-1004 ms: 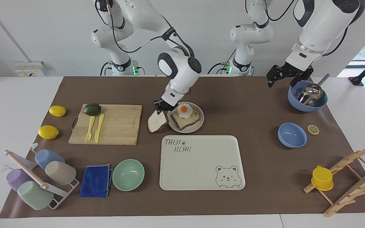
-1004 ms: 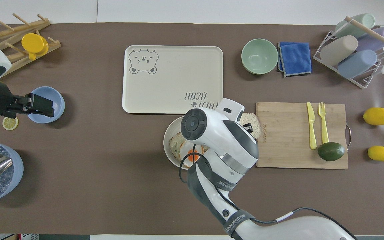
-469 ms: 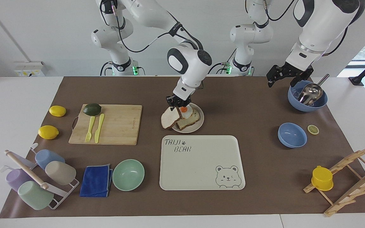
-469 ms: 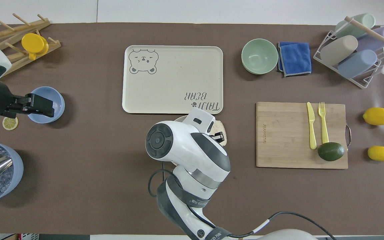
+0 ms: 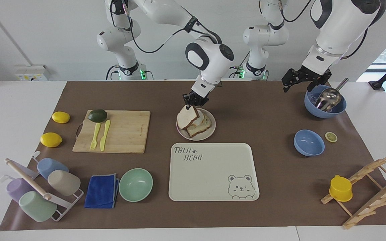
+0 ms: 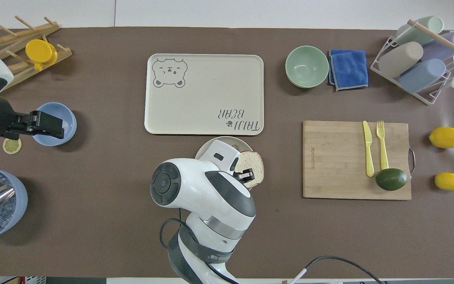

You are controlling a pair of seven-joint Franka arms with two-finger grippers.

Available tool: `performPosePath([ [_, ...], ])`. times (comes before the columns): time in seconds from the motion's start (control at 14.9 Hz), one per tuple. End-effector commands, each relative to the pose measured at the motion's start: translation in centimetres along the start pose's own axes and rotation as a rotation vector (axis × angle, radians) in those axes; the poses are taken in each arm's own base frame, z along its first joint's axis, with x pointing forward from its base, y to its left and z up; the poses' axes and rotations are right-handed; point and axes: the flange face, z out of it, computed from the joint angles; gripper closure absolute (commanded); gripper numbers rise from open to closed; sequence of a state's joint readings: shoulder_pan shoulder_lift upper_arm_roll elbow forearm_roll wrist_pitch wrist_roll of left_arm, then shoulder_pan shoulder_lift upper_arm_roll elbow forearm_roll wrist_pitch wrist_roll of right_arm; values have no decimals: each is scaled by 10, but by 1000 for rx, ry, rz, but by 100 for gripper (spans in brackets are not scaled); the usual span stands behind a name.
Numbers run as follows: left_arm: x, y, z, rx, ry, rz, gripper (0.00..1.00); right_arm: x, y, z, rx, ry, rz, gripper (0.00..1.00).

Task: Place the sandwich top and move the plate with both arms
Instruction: 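Carry the bread over the plate and lower it onto the egg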

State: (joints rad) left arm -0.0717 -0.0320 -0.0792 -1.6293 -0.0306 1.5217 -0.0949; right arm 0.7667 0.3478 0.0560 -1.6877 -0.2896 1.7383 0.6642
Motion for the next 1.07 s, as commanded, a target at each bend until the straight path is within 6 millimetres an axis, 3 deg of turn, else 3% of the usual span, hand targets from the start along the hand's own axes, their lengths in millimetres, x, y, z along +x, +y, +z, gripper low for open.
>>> performPosePath([
  [0.0, -6, -3, -3, 15, 0, -2, 0, 5, -8, 23, 33, -14, 9, 83],
  [0.07, -6, -3, -3, 15, 2, -2, 0, 4, -12, 26, 54, -2, 8, 82],
  [0.27, -6, -3, -4, 15, 3, -1, 0, 4, -16, 27, 128, -26, 33, 59],
  [0.54, -6, -4, -4, 15, 3, -3, 0, -2, -28, 20, 139, -11, 13, 36],
  [0.74, -6, -3, -3, 15, 2, -3, 0, -4, -33, 10, 156, 9, 5, 28],
  [0.87, -6, -5, -4, 15, 3, -5, 0, 0, -4, -29, 209, 43, 51, 27],
  [1.0, -6, -4, -4, 15, 6, -5, 0, 5, 58, -64, 287, 33, 140, 24],
])
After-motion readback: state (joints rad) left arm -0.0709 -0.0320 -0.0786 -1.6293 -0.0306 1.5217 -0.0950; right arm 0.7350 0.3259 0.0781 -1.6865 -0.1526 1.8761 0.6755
